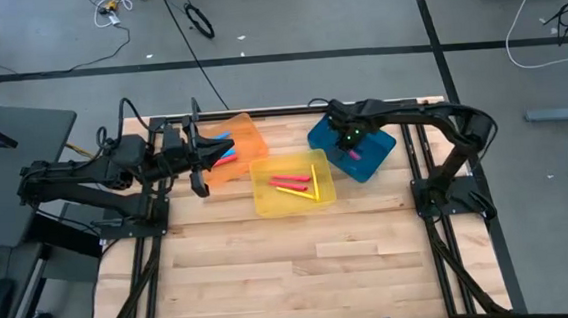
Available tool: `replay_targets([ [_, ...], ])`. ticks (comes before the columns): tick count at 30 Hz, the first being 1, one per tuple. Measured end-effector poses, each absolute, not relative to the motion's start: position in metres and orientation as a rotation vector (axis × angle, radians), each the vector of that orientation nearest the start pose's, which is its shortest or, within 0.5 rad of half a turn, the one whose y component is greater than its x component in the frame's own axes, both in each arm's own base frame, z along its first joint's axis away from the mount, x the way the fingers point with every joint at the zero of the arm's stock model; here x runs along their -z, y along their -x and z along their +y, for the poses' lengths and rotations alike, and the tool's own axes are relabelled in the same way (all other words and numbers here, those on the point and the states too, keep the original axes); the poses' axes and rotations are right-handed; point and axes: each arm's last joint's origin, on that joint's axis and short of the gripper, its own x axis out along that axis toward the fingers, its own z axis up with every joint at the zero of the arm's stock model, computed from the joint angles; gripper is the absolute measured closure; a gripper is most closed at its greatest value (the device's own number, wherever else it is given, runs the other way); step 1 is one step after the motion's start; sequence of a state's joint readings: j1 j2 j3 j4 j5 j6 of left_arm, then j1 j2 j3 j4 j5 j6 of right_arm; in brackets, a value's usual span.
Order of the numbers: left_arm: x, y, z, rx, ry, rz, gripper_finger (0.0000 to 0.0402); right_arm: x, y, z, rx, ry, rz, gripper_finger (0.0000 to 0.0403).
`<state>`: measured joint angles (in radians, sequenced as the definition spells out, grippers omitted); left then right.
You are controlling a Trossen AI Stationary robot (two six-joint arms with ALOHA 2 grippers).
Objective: Pick & Place Markers
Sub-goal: Put the pink pen into the blue bin, then return to Home Position
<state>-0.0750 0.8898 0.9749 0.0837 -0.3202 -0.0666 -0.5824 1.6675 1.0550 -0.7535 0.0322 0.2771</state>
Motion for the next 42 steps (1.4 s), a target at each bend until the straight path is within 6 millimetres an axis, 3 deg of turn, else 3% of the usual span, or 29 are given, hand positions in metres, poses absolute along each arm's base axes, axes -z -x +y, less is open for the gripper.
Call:
replay_targets([
  [12,-0.405,-0.187,-0.005,-0.241,0.1,-0.175,0.039,-0.154,-0.263,-0.173,0.669,-0.568,1.289,0.0376],
  [20,-0.405,-0.187,-0.005,-0.24,0.107,-0.176,0.039,-0.151,-0.263,-0.173,0.665,-0.565,1.302,0.0371],
  [31,-0.405,-0.187,-0.005,-0.24,0.107,-0.176,0.039,-0.151,-0.26,-0.171,0.664,-0.57,1.33,0.028],
  [37,-0.405,-0.187,-0.005,-0.24,0.105,-0.176,0.039,-0.158,-0.257,-0.168,0.661,-0.57,1.344,0.026],
  [42,-0.405,-0.187,-0.005,-0.24,0.1,-0.175,0.039,-0.181,-0.259,-0.168,0.639,-0.539,1.345,0.0282],
])
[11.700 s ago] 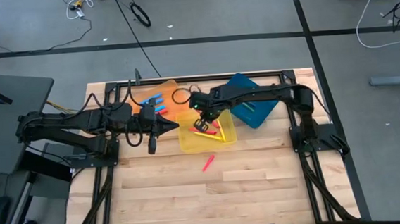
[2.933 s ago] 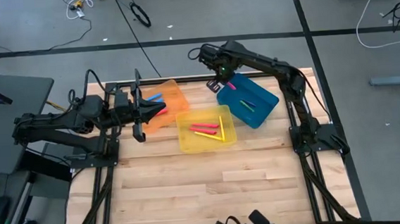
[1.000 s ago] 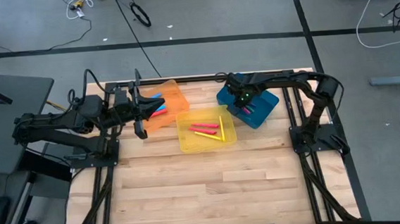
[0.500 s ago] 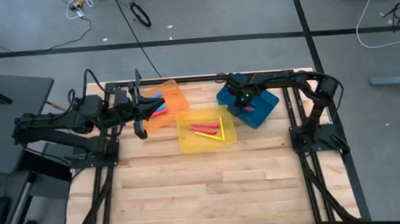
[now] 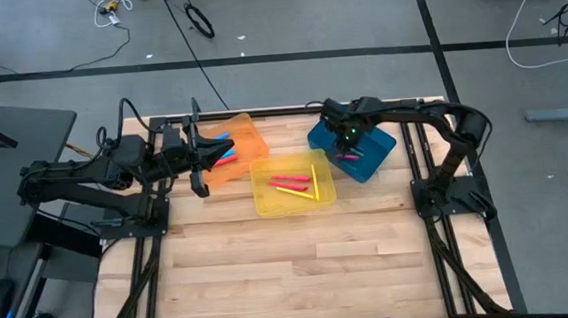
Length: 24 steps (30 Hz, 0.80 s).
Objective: Pick & Place Markers
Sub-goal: Return to Home Position
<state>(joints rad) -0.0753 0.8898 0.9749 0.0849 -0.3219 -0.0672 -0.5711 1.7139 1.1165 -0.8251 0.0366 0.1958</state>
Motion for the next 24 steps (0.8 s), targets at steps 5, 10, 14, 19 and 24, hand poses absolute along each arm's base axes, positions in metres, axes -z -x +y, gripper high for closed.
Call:
replay_targets([
  [5,-0.405,-0.187,-0.005,-0.241,0.1,-0.175,0.039,-0.219,-0.263,-0.167,0.618,-0.51,1.355,0.0325],
  [10,-0.405,-0.187,-0.005,-0.241,0.099,-0.175,0.039,-0.258,-0.273,-0.156,0.527,-0.423,1.366,0.0373],
  [14,-0.405,-0.187,-0.005,-0.241,0.099,-0.175,0.039,-0.278,-0.28,-0.144,0.459,-0.37,1.371,0.0397],
  [19,-0.405,-0.187,-0.005,-0.227,0.096,-0.173,0.039,-0.29,-0.291,-0.124,0.394,-0.334,1.353,0.04],
  [24,-0.403,-0.188,-0.008,-0.139,0.08,-0.151,0.0396,-0.291,-0.304,-0.1,0.358,-0.315,1.318,0.0401],
])
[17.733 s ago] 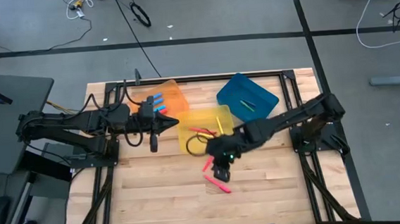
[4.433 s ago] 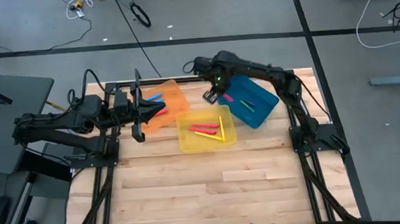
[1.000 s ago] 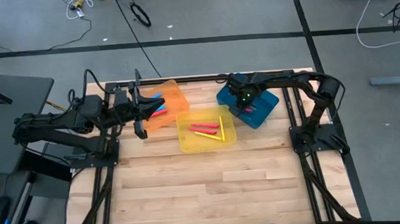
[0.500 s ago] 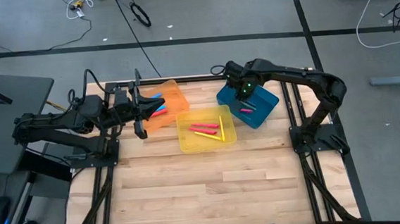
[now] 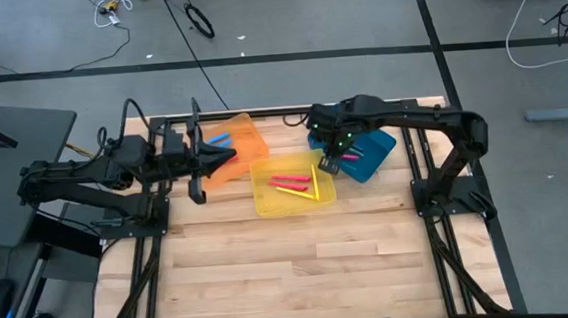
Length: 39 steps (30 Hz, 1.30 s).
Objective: Pick & Place Markers
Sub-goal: Return to Home Position
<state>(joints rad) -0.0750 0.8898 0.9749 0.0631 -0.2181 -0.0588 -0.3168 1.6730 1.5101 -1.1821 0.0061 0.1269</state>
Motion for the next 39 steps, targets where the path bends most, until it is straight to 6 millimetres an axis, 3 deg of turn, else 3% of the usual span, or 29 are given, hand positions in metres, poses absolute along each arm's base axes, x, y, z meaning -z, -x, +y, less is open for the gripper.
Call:
replay_targets([
  [9,-0.401,-0.189,-0.011,-0.043,0.053,-0.162,0.0396,-0.293,-0.315,-0.08,0.339,-0.319,1.268,0.0402],
  [16,-0.352,-0.187,-0.011,0.002,0.122,-0.367,0.0398,-0.292,-0.315,-0.078,0.337,-0.362,1.263,0.0403],
  [21,-0.331,-0.167,-0.007,-0.036,0.118,-0.397,0.0397,-0.293,-0.317,-0.078,0.35,-0.382,1.246,0.0403],
  [26,-0.326,-0.133,0.0,-0.071,0.118,-0.474,0.0397,-0.293,-0.317,-0.077,0.338,-0.405,1.246,0.0403],
  [31,-0.304,-0.105,0.003,-0.084,0.127,-0.504,0.0397,-0.293,-0.317,-0.074,0.337,-0.416,1.252,0.0403],
  [39,-0.266,-0.089,0.003,-0.063,0.164,-0.531,0.0397,-0.292,-0.318,-0.066,0.342,-0.435,1.262,0.0403],
])
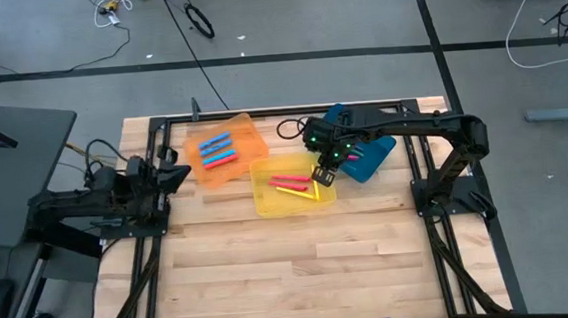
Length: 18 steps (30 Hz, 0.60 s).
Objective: Pick & Place Markers
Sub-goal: Return to Home Position
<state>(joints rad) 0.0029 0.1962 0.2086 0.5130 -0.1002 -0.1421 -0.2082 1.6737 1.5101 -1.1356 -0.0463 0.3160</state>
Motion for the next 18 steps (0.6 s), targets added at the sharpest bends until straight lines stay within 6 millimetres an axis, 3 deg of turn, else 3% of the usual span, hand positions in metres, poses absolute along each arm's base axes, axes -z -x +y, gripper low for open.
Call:
replay_targets([
  [12,-0.215,-0.094,0.003,-0.04,0.208,-0.515,0.0397,-0.293,-0.321,-0.056,0.392,-0.519,1.235,0.0403],
  [18,-0.21,-0.097,0.001,0.03,0.186,-0.448,0.0397,-0.292,-0.321,-0.043,0.395,-0.537,1.257,0.0403],
])
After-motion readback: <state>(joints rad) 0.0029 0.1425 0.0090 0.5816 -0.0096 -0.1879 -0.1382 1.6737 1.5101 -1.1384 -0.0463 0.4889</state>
